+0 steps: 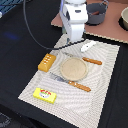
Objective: Interact with the objects in diverse but meaningful ways.
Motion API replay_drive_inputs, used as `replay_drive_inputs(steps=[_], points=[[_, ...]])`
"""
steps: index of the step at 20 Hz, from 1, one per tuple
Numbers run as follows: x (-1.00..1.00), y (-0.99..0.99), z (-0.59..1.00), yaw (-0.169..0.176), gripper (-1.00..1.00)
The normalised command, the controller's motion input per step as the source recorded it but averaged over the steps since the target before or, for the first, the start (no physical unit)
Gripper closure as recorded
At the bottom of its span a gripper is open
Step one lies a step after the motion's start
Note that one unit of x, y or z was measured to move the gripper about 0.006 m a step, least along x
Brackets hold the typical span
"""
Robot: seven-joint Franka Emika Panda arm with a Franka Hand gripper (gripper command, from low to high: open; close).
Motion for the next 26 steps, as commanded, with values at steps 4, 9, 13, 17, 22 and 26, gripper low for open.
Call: replay_drive_inputs(steps=[4,9,13,17,22,26], points=[[-0.55,-0.15,-0.19,0.197,-1.00],[-0.61,-0.33,-0.04,0.119,-1.00],[-0.56,-0.75,0.15,0.000,-1.00],[-0.53,-0.80,0.16,0.000,-1.00],[-0.50,-0.78,0.06,0.000,-1.00],[-0.27,-0.38,-0.03,0.052,-1.00]])
